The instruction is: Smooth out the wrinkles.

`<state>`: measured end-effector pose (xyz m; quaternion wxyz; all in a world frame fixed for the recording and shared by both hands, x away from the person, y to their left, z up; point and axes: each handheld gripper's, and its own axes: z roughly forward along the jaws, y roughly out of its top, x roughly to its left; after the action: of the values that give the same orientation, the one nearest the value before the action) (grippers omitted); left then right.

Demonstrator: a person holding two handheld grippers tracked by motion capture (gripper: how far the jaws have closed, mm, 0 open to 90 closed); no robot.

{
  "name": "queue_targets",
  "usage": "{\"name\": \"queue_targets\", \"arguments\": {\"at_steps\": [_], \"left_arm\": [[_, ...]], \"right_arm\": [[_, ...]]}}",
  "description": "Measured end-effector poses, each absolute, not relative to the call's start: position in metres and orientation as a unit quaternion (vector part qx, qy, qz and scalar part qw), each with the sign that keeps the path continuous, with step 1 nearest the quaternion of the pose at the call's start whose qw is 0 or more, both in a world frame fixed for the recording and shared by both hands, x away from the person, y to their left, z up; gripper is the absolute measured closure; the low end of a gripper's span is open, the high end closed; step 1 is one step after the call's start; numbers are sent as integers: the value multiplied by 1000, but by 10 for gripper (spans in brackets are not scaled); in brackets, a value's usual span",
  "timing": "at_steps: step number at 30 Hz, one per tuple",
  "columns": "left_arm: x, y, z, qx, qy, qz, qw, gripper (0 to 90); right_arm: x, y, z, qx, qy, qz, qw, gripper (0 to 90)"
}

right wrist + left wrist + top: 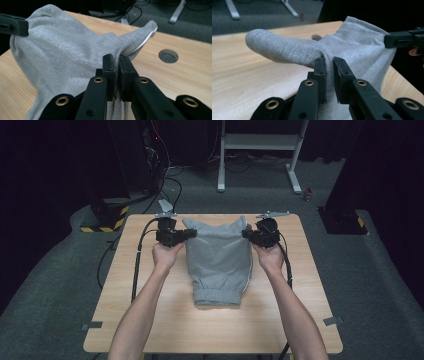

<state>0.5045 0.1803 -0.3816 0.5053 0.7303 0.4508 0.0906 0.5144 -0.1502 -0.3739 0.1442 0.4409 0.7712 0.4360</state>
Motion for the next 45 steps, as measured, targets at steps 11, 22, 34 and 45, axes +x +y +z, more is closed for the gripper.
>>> {"name": "queue_targets", "arguments": {"at_steps": [11,22,34,45], "left_arm": [[485,181,-391,737,432,85,513,810],[464,189,-405,745,422,94,508,807],[439,194,-425,747,421,75,509,807],[414,193,-439,759,409,72,501,806]], "right_arm": [[490,-155,-384,424,773,453,132,850],[460,-152,-403,401,781,466,108,849],[436,-156,-424,392,786,470,91,848],[414,-162,-444,387,789,470,81,846]]}}
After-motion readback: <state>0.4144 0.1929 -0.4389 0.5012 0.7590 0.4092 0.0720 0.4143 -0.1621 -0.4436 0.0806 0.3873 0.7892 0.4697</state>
